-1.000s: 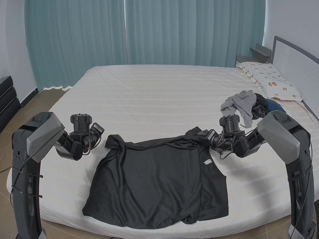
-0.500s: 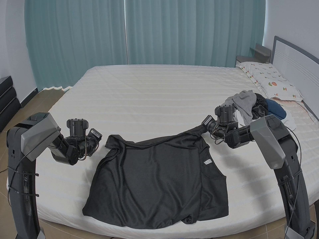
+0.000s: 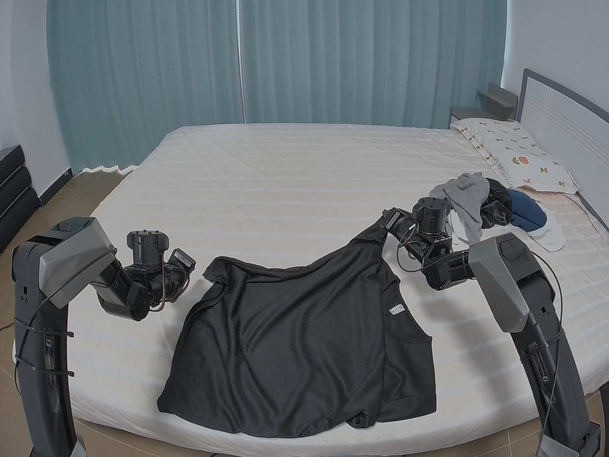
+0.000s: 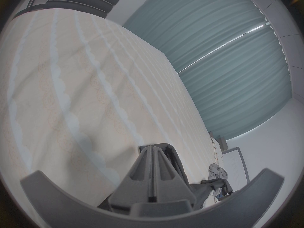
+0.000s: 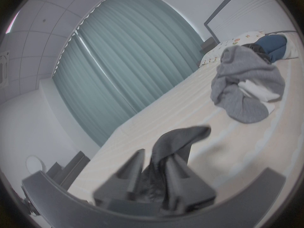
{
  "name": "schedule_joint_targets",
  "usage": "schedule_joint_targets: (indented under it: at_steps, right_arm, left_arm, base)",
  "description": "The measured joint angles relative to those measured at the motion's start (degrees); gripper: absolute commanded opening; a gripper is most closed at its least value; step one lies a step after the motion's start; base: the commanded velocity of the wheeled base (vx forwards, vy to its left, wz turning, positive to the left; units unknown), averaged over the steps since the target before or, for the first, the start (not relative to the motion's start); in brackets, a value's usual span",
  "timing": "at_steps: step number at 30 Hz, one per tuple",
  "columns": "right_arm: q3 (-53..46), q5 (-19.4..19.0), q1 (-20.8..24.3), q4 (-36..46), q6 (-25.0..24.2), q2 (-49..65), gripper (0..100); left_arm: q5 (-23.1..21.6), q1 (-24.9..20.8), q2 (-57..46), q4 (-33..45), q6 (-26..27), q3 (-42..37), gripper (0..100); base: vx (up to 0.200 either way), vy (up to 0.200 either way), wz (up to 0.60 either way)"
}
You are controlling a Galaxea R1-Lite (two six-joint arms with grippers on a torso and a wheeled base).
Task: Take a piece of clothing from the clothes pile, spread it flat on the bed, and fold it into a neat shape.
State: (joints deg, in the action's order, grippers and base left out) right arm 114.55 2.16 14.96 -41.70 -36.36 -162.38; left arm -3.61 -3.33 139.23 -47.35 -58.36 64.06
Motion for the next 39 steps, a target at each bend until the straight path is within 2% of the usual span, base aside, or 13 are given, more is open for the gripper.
schedule_joint_targets:
  at_steps: [8, 13, 16, 23, 29, 30, 39]
  right_arm:
    - [-1.1, 0.0, -0.8, 1.4, 0.2, -1.8, 100]
    - [-6.6, -0.7, -1.5, 0.5, -0.4, 0.2, 100]
    - [-12.6, -2.4, -1.7, -0.1, -1.1, 2.2, 100]
    - [-26.7, -10.4, -2.0, -3.1, -2.2, 7.6, 100]
    - [-29.1, -11.1, -1.7, -3.2, -2.4, 9.5, 100]
    - [-29.1, -11.1, -1.6, -3.0, -2.4, 9.6, 0]
    - [-28.9, -11.1, -1.0, -2.3, -2.0, 8.8, 0]
  left_arm:
    - [-2.2, 0.0, 0.0, 0.0, 0.0, 0.1, 0]
    - [-3.2, 0.0, 0.0, -0.1, 0.1, 0.3, 0]
    - [-3.5, 0.0, 0.0, -0.3, 0.1, 0.4, 0]
    - [-4.0, -0.1, 0.1, -1.3, 0.3, 0.6, 0]
    - [-4.2, -0.2, 1.3, -1.7, 0.5, 3.1, 0]
    - [-4.2, -0.3, 1.5, -1.7, 0.5, 3.3, 0]
    - [-4.1, -0.4, 2.5, -1.6, 1.4, 4.0, 0]
  base:
    - [0.0, 0.0, 0.0]
    - [0.0, 0.0, 0.0]
    - [0.0, 0.0, 0.0]
    - [0.0, 0.0, 0.0]
    - [0.0, 0.0, 0.0]
    - [0.0, 0.0, 0.0]
    - [0.0, 0.0, 0.0]
